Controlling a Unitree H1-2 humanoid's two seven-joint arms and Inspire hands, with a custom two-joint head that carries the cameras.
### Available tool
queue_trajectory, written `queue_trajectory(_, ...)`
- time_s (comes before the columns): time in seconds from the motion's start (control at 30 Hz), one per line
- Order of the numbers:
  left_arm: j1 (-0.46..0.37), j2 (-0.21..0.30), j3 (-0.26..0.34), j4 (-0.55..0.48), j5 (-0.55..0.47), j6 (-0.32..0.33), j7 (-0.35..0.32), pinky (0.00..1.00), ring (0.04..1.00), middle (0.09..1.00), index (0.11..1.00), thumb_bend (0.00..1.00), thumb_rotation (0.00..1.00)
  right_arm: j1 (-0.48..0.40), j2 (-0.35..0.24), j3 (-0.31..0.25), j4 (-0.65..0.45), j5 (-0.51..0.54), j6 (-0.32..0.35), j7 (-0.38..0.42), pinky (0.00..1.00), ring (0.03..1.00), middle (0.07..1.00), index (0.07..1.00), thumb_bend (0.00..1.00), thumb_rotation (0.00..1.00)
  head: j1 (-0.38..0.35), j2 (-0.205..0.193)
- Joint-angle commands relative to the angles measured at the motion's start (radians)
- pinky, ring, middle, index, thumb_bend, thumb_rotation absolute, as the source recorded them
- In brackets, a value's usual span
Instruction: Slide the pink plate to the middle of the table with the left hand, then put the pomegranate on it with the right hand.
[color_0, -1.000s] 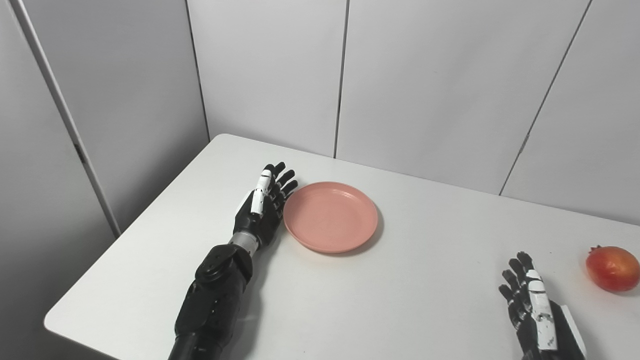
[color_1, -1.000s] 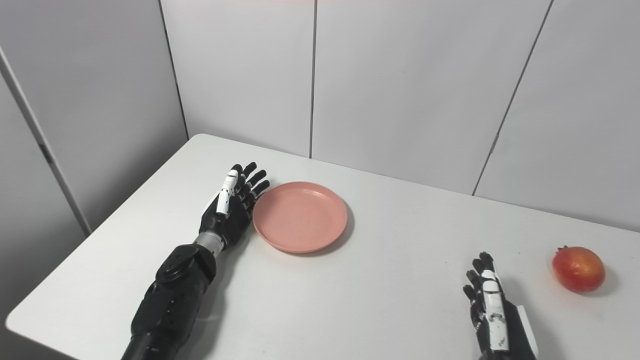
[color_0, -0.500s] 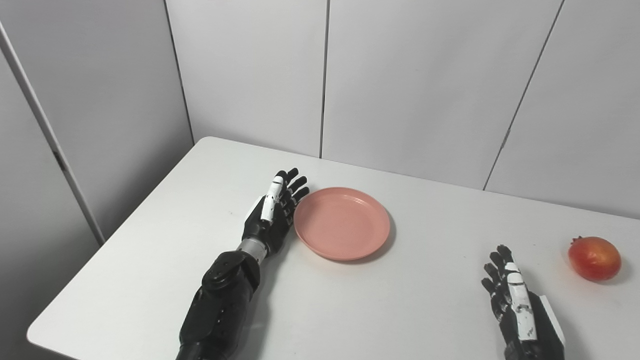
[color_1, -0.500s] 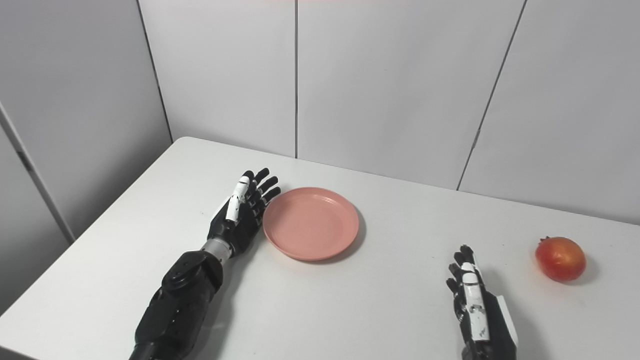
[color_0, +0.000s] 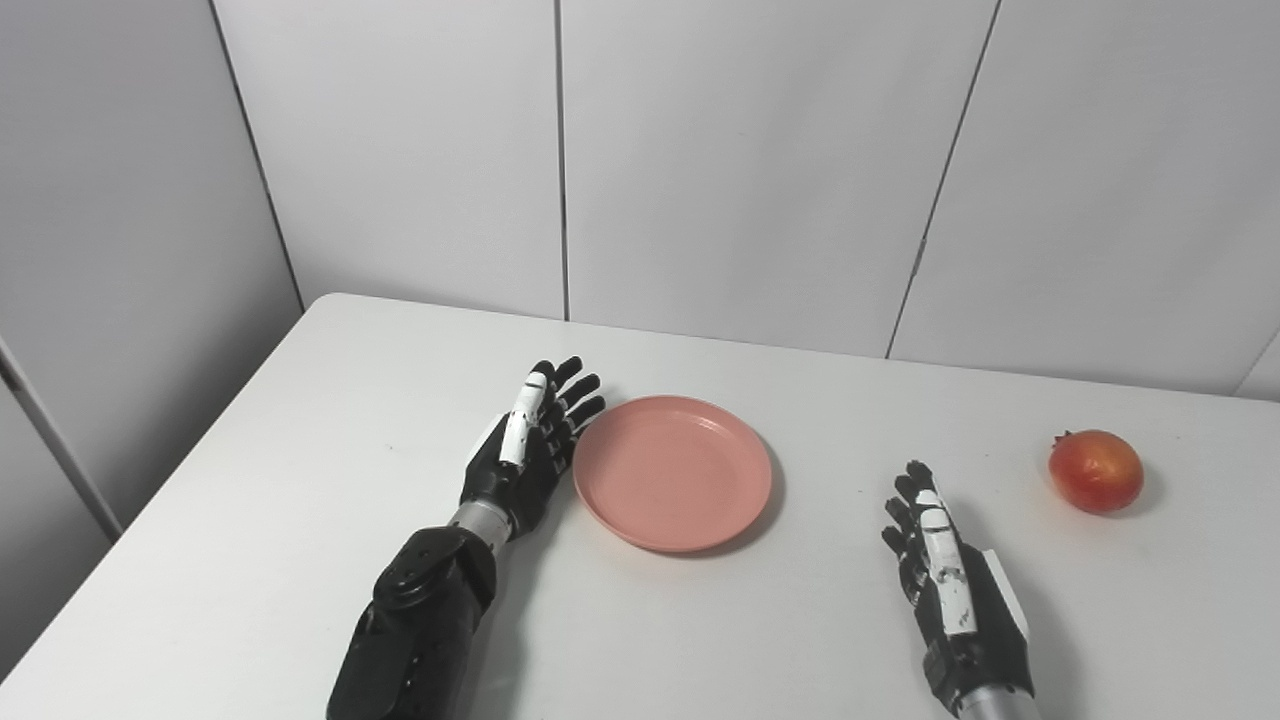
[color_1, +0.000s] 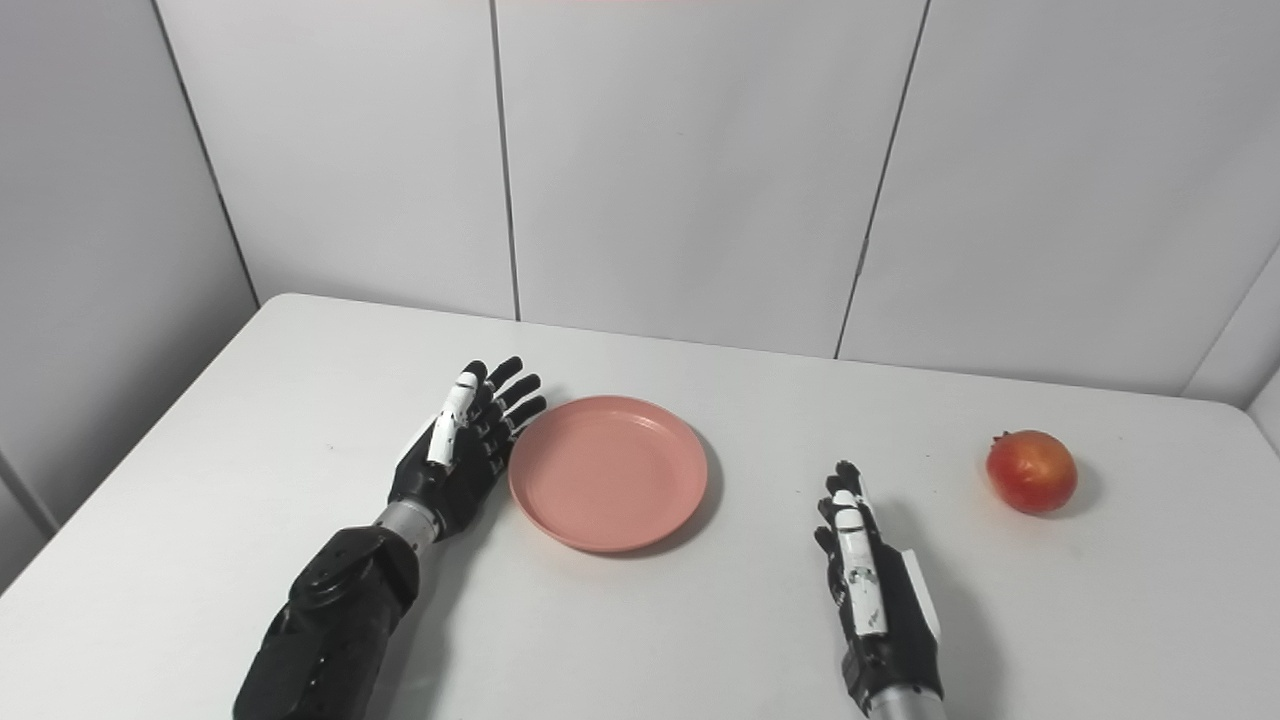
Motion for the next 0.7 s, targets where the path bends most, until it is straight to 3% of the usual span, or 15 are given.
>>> queue_trajectory(0.0, -0.003, -0.018, -0.012, -0.033, 0.009, 0.028, -0.001, 0.94, 0.934, 0.936, 0.929, 0.4, 1.0, -0.035, 0.014, 0.005, -0.04, -0.011, -0.037, -0.011, 1.0, 1.0, 1.0, 1.0, 0.21, 1.0, -0.013, 0.002)
queue_trajectory(0.43, 0.075, -0.07, -0.062, -0.123, 0.037, 0.016, -0.011, 0.97, 0.963, 0.969, 0.963, 0.4, 1.0, -0.046, 0.016, 0.027, -0.028, -0.047, -0.047, -0.018, 1.0, 1.0, 1.0, 1.0, 0.24, 1.0, -0.088, 0.027)
queue_trajectory(0.67, 0.102, -0.084, -0.059, -0.173, 0.003, 0.057, -0.014, 0.98, 0.971, 0.975, 0.973, 0.4, 1.0, -0.049, 0.022, 0.033, -0.032, -0.055, -0.038, -0.023, 1.0, 1.0, 1.0, 1.0, 0.24, 1.0, -0.099, 0.035)
